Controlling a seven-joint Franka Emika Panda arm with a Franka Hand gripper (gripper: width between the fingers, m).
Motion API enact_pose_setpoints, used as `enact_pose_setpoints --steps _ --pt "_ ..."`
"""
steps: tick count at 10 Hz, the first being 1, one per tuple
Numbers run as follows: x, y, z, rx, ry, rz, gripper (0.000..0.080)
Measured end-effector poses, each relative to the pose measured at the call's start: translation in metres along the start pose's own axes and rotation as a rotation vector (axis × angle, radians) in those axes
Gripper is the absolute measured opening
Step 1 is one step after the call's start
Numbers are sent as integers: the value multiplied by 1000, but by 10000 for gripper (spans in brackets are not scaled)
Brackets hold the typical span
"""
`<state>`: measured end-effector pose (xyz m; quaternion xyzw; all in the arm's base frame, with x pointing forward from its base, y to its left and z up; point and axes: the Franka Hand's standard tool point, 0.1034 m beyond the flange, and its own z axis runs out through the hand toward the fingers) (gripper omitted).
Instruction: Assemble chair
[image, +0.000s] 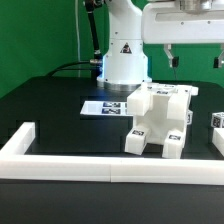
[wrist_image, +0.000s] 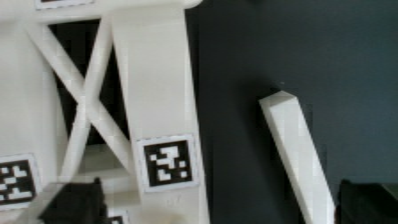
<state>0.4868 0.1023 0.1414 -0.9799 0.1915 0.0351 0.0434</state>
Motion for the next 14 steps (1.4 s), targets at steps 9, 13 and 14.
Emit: enact_pose_setpoints --steps 9,13,14 --pt "-88 -12 38 -27 -12 95 649" --pt "-99 -14 46 -34 -13 90 649" --pt "-106 -13 50 -40 -17 80 649"
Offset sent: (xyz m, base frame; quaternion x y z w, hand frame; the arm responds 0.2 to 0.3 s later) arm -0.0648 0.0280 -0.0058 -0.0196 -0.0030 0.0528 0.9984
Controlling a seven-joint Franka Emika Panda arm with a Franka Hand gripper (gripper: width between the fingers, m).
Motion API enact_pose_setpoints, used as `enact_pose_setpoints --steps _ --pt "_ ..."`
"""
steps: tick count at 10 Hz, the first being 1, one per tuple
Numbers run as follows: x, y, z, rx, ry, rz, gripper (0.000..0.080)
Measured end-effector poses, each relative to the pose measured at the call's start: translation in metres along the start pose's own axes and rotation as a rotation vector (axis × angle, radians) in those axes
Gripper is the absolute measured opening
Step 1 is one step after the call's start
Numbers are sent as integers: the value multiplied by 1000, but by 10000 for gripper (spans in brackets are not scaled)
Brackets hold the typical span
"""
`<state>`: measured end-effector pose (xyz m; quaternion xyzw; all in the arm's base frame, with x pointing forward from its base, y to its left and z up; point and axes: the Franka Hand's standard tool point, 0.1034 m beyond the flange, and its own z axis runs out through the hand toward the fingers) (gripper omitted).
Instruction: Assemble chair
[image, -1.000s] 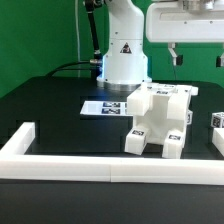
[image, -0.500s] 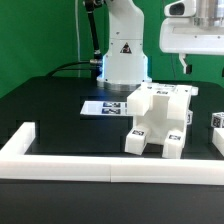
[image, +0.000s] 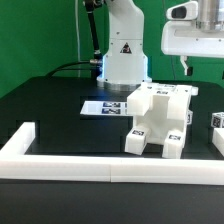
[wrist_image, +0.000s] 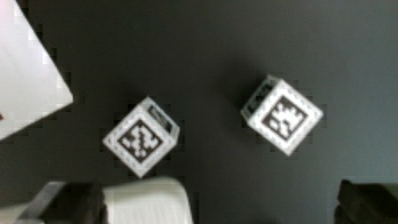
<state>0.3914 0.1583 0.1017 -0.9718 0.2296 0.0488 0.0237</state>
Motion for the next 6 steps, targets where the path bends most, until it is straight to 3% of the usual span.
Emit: enact_pose_setpoints --steps 3,6 --pt "-10 6 16 -18 0 -12 649" --pt "-9 12 31 -33 2 -22 649"
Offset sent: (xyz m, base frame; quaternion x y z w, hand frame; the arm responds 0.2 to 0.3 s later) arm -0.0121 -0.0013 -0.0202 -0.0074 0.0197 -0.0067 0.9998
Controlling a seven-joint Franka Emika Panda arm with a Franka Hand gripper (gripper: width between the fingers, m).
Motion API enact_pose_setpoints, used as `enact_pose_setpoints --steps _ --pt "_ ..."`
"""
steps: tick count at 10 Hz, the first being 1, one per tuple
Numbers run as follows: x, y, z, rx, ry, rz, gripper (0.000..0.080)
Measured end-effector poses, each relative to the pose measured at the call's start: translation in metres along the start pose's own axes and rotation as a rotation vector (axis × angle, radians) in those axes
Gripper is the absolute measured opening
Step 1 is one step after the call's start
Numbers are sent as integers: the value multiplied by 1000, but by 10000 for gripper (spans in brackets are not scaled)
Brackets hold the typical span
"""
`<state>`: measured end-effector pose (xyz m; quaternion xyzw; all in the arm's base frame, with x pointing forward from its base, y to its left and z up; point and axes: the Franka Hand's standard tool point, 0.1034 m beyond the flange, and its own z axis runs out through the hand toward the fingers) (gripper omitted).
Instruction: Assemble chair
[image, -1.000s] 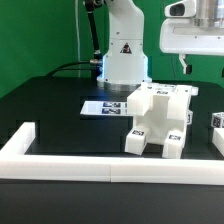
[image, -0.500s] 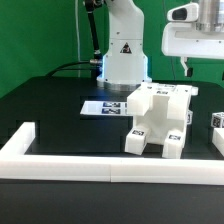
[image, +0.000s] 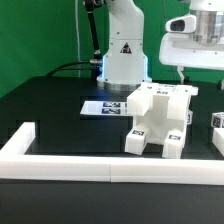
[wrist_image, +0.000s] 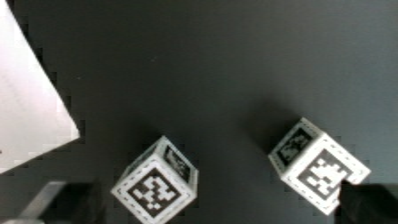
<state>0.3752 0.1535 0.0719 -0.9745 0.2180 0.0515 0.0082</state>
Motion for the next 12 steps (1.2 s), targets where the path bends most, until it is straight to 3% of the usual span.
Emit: enact_pose_setpoints --steps 5,12 --pt "14 12 8 -16 -8 -27 649" --pt "57 9 -8 13 33 -61 649"
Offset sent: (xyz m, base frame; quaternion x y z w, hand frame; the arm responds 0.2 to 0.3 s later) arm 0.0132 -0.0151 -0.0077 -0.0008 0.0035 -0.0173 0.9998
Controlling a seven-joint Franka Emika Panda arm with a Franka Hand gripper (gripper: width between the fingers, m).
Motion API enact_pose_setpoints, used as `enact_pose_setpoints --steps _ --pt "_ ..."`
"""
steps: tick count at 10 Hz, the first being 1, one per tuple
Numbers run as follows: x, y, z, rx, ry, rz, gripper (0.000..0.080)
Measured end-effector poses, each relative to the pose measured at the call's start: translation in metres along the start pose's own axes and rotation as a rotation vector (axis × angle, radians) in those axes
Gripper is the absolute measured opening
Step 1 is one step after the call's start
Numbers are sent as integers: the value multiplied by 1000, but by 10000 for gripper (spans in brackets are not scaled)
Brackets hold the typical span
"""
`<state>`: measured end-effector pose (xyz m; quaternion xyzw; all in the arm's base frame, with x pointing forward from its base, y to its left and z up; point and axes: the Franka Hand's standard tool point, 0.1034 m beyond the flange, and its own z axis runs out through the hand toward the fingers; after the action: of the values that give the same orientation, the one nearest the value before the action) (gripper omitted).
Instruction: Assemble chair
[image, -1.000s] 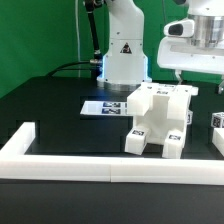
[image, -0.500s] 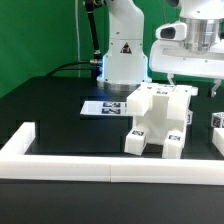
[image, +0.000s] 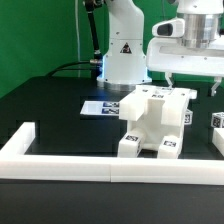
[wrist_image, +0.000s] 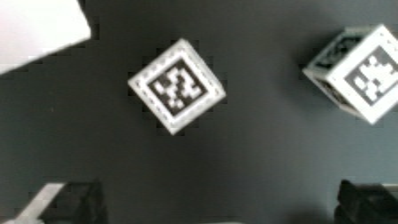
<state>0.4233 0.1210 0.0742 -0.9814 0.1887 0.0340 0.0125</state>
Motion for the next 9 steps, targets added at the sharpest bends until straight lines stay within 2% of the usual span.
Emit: enact_pose_setpoints --steps 2,5,7,9 --pt "12 1 0 1 10 -19 649" --pt "18 5 2 -2 12 -22 649" --pt "24 1 -2 5 22 -35 649" --pt "23 -7 -6 7 17 -37 649"
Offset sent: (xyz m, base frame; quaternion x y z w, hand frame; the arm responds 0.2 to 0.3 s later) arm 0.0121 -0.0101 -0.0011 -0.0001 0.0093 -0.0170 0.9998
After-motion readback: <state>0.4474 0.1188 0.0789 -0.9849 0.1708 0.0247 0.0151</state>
